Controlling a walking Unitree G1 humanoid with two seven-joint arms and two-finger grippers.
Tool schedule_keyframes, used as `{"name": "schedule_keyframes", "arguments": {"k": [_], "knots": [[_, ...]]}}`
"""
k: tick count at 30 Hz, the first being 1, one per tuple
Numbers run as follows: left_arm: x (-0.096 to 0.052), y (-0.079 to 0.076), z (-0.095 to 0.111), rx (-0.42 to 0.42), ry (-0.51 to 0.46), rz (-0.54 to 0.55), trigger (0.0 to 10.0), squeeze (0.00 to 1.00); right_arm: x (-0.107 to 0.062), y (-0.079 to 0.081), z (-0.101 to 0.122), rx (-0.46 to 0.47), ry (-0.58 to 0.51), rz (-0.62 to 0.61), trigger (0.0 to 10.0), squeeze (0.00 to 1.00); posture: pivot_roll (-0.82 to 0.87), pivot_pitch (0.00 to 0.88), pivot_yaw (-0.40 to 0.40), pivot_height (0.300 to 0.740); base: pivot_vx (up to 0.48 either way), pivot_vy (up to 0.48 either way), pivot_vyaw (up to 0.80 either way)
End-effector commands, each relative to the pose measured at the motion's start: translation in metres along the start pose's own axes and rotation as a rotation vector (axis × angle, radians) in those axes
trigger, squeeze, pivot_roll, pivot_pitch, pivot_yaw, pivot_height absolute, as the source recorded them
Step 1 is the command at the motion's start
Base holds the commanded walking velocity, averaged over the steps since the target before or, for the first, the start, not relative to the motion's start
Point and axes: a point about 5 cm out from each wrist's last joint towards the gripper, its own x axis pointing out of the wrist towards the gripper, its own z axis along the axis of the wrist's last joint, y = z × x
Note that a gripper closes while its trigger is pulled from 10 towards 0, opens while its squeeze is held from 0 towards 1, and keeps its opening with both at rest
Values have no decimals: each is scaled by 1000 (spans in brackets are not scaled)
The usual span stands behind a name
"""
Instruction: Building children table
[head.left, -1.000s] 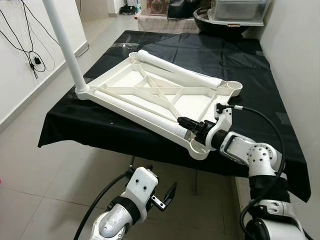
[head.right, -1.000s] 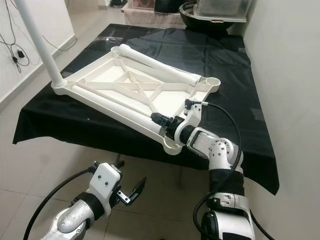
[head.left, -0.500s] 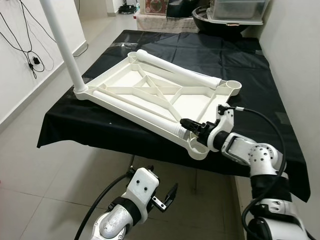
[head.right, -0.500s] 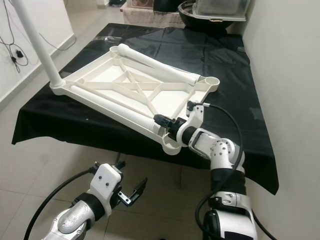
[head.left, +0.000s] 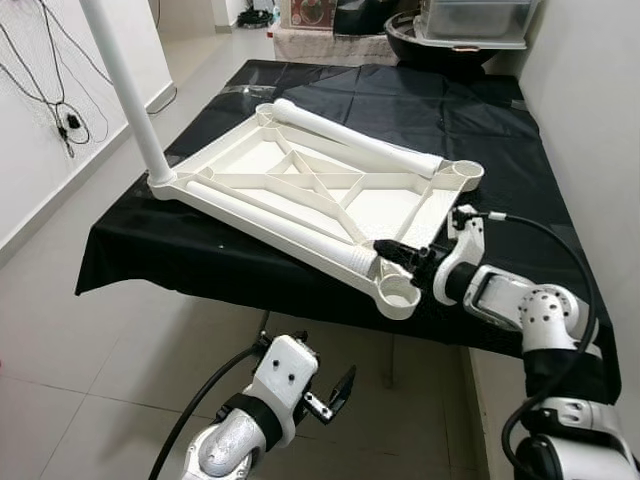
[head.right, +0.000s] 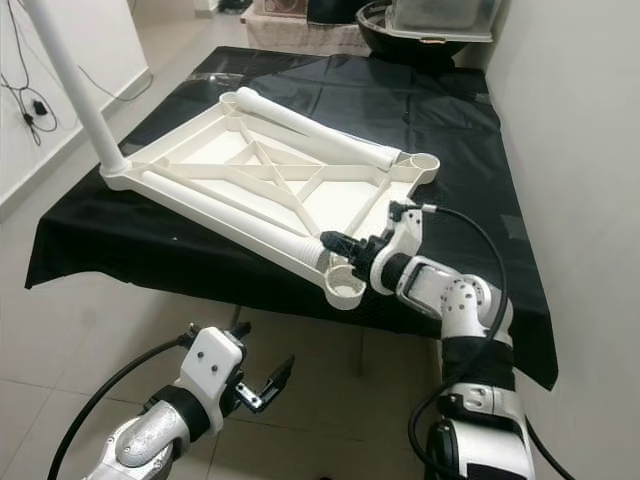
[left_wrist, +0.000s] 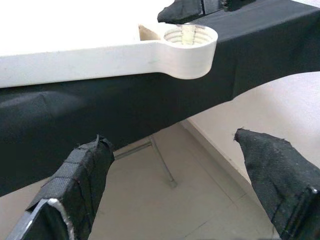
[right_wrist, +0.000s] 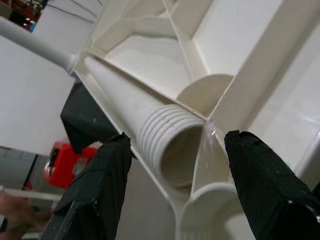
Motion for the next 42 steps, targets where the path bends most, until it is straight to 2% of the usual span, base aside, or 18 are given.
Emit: {"name": "schedule_keyframes", "arguments": {"k": [1,15,29,39,40,42], "knots": [[-3,-1,-2,-6,6,-3,10000,0,0,3,-9,9,35,28,10000,0,66,142,-30,740,0,0,0],[-3,-1,-2,-8,5,-1,10000,0,7,16,-19,34,80,90,10000,0,64,141,-34,740,0,0,0],[-3,-3,0,-12,-2,2,10000,0,25,30,-19,39,55,92,10000,0,72,148,-43,740,0,0,0],[-3,-3,0,-15,0,3,10000,0,30,34,-18,35,48,93,10000,0,68,155,-42,740,0,0,0],[-3,-3,0,-16,0,4,10000,0,35,41,-20,34,50,106,10000,0,70,160,-42,740,0,0,0],[-3,-2,1,-17,-2,6,10000,0,39,44,-22,34,53,111,10000,0,66,162,-36,740,0,0,0]]}}
